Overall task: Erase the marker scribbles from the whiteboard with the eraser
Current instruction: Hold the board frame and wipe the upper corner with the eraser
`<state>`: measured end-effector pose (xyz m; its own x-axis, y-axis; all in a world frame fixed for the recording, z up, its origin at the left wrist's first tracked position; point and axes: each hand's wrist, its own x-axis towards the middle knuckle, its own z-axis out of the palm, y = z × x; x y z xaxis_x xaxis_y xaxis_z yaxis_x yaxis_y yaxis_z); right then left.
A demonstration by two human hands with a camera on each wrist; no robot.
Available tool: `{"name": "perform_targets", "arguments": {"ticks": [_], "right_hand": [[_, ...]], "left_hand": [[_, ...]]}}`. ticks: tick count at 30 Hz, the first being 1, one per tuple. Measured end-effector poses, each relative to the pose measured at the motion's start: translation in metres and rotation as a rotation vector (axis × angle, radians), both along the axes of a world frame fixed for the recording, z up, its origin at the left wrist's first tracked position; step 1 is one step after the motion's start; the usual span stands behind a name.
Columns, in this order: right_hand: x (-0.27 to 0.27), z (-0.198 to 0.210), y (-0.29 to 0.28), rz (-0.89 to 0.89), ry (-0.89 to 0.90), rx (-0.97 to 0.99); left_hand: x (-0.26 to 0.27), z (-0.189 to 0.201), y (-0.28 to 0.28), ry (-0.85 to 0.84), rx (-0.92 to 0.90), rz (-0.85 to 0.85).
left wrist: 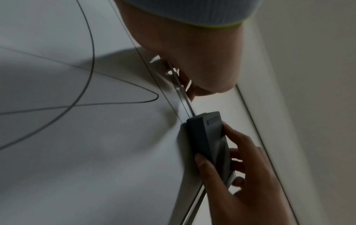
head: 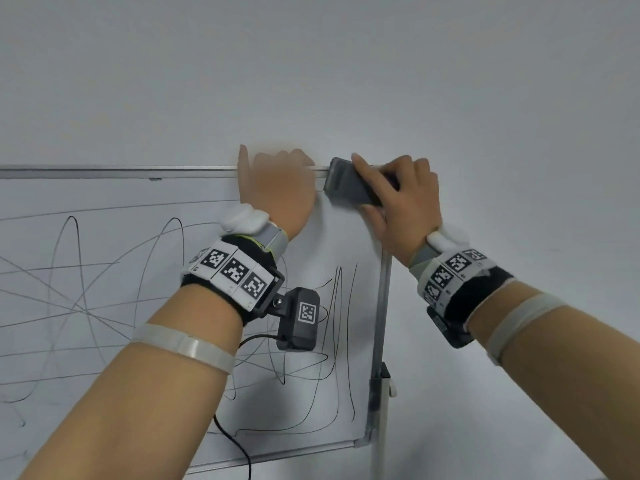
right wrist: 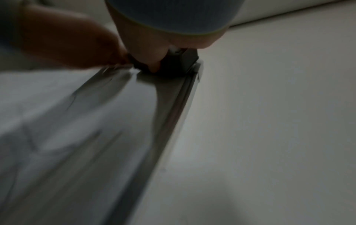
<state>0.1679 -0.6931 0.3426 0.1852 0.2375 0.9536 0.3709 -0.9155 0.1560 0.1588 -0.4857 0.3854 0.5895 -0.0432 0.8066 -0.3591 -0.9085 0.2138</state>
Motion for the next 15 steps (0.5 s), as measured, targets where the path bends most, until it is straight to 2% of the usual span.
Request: {"name": "perform_targets", "arguments": {"ticks": [2, 4, 7, 9, 12, 15], "right_hand": [[0.008, -0.009, -0.001, 0.042, -0.03, -0.057], [0.015, -0.039, -0.003, 0.101, -0.025, -0.135], [0.021, -0.095, -0.002, 0.141, -0.005, -0.388], [0.023, -0.114, -0.009, 0.155, 0.01, -0.545], [0.023, -0.092, -0.01, 0.174, -0.044, -0.569], [0.022, -0.036, -0.007, 0.157, -0.069, -0.291]], "left_hand": [[0.001, 0.001, -0.001, 0.022, -0.03, 0.014], [0.003, 0.002, -0.005, 0.035, -0.053, 0.034], [0.006, 0.002, -0.008, 0.045, -0.091, 0.053], [0.006, -0.001, -0.014, 0.033, -0.106, 0.068], [0.003, -0.003, -0.018, 0.016, -0.147, 0.081], [-0.001, -0.005, -0.025, 0.006, -0.157, 0.078]]}}
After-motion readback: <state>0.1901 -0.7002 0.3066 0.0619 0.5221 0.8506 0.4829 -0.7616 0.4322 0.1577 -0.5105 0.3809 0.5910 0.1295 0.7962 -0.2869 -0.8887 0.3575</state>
